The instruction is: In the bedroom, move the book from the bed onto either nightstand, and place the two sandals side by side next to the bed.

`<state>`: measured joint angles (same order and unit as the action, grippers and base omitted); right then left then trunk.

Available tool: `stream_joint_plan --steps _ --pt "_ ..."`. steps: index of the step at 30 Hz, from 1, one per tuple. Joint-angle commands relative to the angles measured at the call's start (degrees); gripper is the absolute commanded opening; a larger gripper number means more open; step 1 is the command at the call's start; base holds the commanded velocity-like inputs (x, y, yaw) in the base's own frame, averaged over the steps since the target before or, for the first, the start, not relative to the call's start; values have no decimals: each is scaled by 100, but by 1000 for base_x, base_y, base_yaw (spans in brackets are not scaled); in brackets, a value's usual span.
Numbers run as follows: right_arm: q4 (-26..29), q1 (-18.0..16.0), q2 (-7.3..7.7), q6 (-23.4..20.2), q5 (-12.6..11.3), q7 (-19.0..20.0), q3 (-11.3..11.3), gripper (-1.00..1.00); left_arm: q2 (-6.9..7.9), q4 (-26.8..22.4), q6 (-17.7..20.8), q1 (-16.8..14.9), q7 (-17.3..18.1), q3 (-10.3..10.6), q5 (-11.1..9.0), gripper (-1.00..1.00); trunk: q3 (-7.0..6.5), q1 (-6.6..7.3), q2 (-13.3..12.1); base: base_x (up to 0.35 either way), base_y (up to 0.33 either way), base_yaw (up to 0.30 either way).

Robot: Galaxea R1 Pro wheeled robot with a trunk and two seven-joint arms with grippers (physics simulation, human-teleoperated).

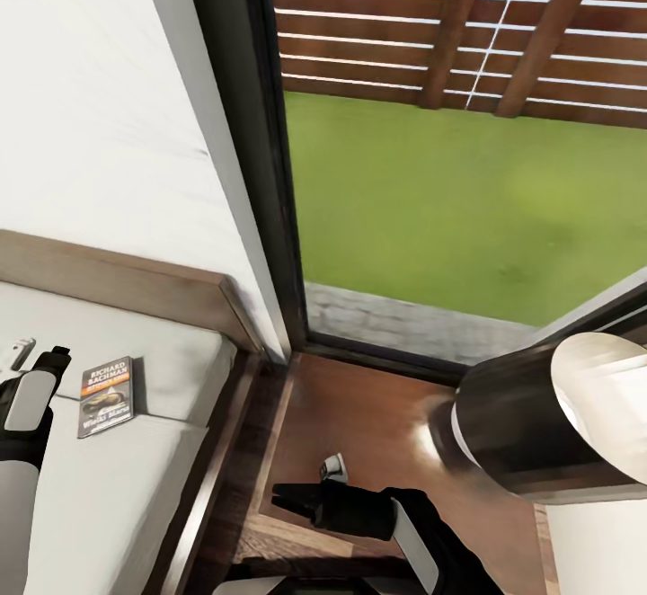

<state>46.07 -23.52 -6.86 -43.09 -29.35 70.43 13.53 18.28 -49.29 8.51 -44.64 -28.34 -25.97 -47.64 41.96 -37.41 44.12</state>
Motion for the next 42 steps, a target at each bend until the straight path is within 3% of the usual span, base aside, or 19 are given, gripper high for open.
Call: stream_joint_plan --steps 1,14,26,32,35,42 --pt "-1 -3 1 -41 -36 -3 9 100 0 -11 27 -1 -26 -5 -26 100 23 -23 46 0 0 0" --pt "-1 -3 2 -41 -36 -3 10 100 -78 -12 27 -1 -23 -5 -26 100 256 -309 567 0 0 0" --pt "-1 -3 1 -41 -36 -3 9 100 -79 -18 11 -1 -16 -3 -15 100 256 -309 567 0 0 0" --pt "-1 -3 1 -41 -36 -3 9 100 -71 -25 -59 -1 -6 366 7 100 256 -309 567 0 0 0" --pt "-1 -3 2 -41 -36 -3 9 100 -64 -27 -267 -1 -6 567 11 100 256 -309 567 0 0 0" --pt "-1 -3 3 -41 -36 -3 9 100 -26 -45 -503 -1 -5 744 25 100 256 -309 567 0 0 0"
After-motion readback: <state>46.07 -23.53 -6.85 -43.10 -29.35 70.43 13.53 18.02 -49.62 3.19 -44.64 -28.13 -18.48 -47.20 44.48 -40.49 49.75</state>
